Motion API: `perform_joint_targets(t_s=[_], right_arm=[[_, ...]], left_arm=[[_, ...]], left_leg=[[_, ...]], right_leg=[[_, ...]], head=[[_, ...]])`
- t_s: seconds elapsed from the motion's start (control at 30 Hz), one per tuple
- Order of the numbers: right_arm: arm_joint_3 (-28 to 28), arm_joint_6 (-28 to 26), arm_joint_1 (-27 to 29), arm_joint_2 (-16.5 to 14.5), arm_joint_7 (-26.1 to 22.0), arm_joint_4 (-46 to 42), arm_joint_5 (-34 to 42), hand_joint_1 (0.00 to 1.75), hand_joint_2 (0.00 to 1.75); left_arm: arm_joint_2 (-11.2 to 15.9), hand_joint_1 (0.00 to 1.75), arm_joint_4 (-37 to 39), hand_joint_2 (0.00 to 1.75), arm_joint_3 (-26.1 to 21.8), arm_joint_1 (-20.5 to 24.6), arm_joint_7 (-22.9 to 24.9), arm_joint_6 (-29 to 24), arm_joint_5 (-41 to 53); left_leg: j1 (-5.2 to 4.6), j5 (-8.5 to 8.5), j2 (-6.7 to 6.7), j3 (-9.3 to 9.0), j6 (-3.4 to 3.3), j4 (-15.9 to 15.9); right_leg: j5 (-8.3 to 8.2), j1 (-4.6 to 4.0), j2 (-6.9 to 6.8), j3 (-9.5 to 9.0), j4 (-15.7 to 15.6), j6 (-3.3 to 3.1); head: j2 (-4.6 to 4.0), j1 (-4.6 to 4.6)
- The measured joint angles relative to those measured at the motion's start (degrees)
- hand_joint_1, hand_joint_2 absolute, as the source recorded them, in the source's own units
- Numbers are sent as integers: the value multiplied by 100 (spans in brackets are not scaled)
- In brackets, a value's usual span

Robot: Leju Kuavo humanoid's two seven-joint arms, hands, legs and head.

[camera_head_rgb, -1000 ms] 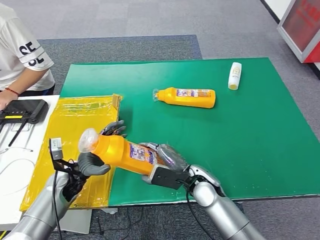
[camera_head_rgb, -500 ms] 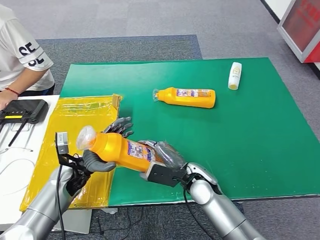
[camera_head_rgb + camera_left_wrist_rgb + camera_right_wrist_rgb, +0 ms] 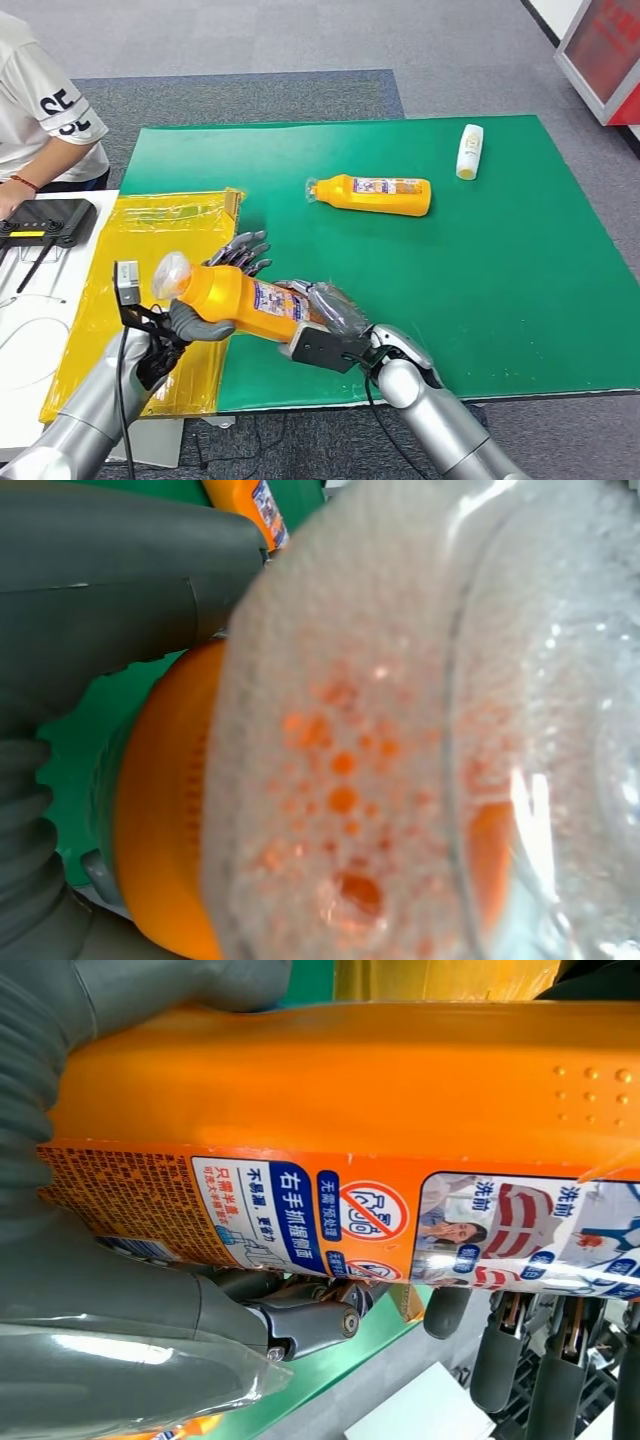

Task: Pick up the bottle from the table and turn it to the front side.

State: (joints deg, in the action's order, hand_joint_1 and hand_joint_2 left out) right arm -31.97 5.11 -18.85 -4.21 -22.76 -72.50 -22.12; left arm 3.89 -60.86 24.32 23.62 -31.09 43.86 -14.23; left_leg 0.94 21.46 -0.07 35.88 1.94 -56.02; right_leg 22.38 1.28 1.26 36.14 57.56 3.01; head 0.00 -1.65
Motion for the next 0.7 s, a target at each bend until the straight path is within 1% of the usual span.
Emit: perform_joint_targets(t_s=[0.27,0.33,0.43,0.47,0.57,0.6,0.7], right_arm=[[-14,0,-14,-7,14,2,-35,170,175],[-20,0,-19,-13,15,2,-46,169,175],[-38,-1,-27,-16,18,2,-48,168,175],[-45,-3,-30,-16,20,2,-48,167,175],[-56,-13,-33,-16,29,2,-48,166,175],[-56,-15,-36,-16,33,2,-48,166,175],[-56,-17,-45,-16,43,2,-48,167,175]], left_arm=[[-5,0,61,175,21,26,-1,8,-28],[-5,3,75,175,25,33,-2,17,-28],[-6,31,96,175,30,39,-1,28,-27],[-5,45,101,175,31,39,-1,31,-26],[-4,130,114,175,36,39,-7,39,-30],[-5,153,117,175,38,39,-11,46,-32],[-5,159,134,175,40,42,-25,85,-38]], left_leg=[[0,0,0,0,0,0],[0,0,0,0,0,0],[0,0,0,0,0,0],[0,0,0,0,0,0],[0,0,0,0,0,0],[0,0,0,0,0,0],[0,0,0,0,0,0]], right_leg=[[0,0,0,0,0,0],[0,0,0,0,0,0],[0,0,0,0,0,0],[0,0,0,0,0,0],[0,0,0,0,0,0],[0,0,0,0,0,0],[0,0,0,0,0,0]], head=[[0,-1],[0,0],[0,-1],[0,-1],[0,0],[0,-1],[0,-1]])
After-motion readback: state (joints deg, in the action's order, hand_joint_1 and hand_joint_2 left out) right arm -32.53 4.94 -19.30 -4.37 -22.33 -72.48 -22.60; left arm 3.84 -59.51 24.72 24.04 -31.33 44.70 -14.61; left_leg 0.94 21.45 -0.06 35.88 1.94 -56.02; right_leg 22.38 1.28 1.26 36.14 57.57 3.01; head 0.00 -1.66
